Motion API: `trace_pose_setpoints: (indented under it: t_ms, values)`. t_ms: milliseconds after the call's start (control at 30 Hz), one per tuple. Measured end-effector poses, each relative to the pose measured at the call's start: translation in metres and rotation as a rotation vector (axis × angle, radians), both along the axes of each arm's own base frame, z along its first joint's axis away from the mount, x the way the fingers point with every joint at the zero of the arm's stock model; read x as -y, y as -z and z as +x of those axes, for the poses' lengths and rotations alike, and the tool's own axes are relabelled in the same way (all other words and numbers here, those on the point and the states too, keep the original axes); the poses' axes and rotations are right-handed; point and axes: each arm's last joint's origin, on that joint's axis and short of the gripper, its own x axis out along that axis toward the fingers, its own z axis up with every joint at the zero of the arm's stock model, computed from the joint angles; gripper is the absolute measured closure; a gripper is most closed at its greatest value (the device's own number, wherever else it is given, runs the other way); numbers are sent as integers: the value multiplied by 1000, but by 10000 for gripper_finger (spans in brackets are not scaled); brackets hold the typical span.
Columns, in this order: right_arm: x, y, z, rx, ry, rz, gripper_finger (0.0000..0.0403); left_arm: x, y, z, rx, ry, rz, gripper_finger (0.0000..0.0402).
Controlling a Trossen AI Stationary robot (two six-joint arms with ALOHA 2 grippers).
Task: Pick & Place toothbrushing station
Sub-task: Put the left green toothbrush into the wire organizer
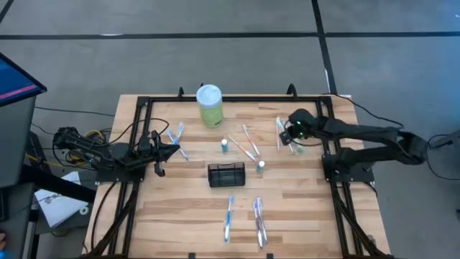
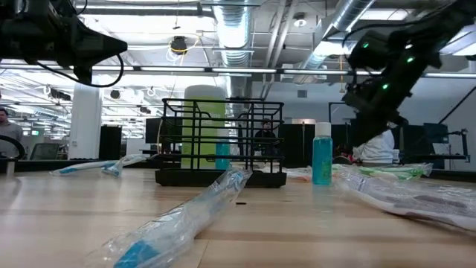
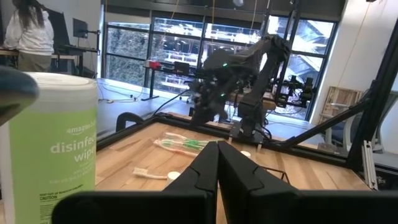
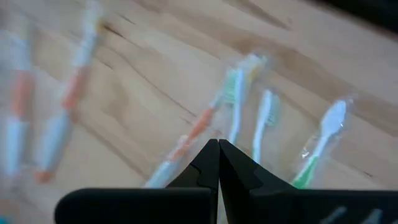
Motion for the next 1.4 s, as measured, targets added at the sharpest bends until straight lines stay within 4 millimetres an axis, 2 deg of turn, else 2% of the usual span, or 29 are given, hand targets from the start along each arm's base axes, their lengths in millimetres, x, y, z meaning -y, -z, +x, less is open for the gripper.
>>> trace_pose_setpoints:
  t_ms: [233,567,767,1000,1400]
  values:
    - [17,6,24,-75,-9,27,387,0,0,0,5,0,-4,401]
    - [27,18,41,-160,-28,55,279,0,0,0,6,0,-4,401]
    - [34,28,40,-201,-5,74,242,0,0,0,5,0,-4,401]
    - [41,24,36,-185,19,64,250,0,0,0,5,0,-4,401]
    - [44,37,41,-187,-4,93,296,0,0,0,5,0,-4,401]
